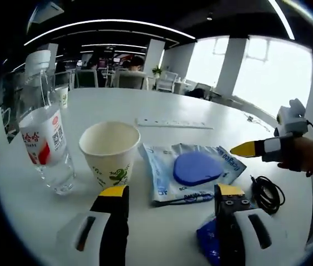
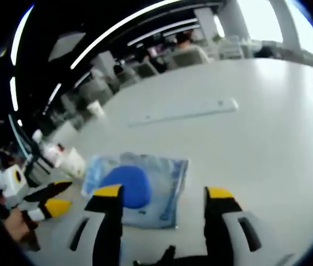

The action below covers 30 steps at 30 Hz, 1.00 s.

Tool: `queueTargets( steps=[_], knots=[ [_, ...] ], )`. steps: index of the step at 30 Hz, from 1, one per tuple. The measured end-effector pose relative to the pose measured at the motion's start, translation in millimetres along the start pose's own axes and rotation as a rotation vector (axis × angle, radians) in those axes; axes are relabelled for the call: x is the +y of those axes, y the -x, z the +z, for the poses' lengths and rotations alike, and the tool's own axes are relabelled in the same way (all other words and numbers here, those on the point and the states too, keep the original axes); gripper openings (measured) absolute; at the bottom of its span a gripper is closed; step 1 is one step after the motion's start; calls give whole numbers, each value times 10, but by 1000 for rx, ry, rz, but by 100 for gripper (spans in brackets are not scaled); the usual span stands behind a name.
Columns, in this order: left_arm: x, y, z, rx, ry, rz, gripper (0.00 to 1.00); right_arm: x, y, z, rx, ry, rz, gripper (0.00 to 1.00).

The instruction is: Arrange the tabletop items into an orderly group along one side of the table until the central work area is clear of visible clutter.

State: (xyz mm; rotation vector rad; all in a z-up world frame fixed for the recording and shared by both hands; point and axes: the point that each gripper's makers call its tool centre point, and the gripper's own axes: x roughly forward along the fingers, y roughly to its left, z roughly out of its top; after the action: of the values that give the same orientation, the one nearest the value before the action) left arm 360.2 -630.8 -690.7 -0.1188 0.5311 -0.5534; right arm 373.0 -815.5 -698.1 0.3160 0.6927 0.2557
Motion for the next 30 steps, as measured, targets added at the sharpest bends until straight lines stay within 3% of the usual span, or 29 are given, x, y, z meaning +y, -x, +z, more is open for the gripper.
queueTargets(
  steps=[8, 13, 20, 27, 30],
  knots=[
    [-131, 261, 136, -31, -29, -37, 90, 344, 262, -46, 8, 64, 80, 81],
    [-187, 402, 161, -35, -65, -24, 99, 544, 455, -52, 10, 70, 120, 86],
    [-311, 651, 213, -43, -78, -66, 100, 758, 644, -267, 71, 103, 159, 95],
    [-358, 881, 308, -64, -105, -90, 100, 976, 783, -500, 111, 141, 194, 94],
    [-416, 950, 338, -70, -109, -132, 100, 1092, 838, -570, 118, 157, 211, 92]
  ],
)
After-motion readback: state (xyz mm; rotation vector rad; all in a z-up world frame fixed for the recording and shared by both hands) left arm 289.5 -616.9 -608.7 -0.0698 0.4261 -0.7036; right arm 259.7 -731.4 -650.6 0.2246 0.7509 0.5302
